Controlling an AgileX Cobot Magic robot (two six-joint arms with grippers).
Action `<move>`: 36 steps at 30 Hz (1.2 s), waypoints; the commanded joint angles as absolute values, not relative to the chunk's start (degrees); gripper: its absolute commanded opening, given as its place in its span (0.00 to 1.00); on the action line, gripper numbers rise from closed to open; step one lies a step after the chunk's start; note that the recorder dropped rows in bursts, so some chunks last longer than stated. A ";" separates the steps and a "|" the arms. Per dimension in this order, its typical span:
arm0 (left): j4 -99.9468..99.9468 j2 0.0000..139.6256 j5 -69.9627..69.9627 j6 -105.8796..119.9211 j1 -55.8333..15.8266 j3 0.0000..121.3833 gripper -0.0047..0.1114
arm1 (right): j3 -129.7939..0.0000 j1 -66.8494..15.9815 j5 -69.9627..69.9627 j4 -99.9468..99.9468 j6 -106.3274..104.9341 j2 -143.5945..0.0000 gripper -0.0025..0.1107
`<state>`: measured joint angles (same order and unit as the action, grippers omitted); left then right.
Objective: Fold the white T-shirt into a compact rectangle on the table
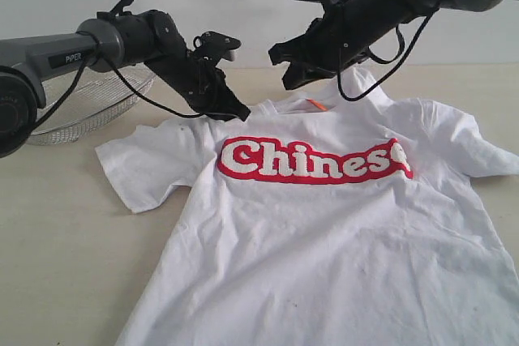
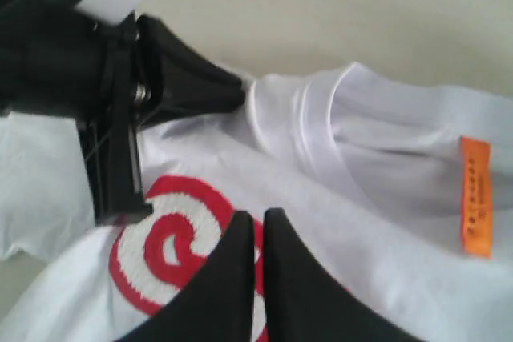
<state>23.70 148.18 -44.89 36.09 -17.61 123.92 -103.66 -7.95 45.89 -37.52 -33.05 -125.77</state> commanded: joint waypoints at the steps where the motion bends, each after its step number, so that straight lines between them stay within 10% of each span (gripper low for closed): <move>1: 22.40 149.73 -45.87 35.61 -16.47 123.64 0.08 | -97.74 -7.99 48.87 -37.48 -34.50 -123.13 0.02; 14: 23.68 149.73 -46.95 36.24 -15.88 123.64 0.08 | -84.57 -15.26 31.12 -43.11 -40.61 -124.20 0.02; 36: 23.33 149.73 -44.41 36.39 -15.88 123.64 0.08 | -84.57 -15.50 40.76 -36.78 -36.58 -127.48 0.02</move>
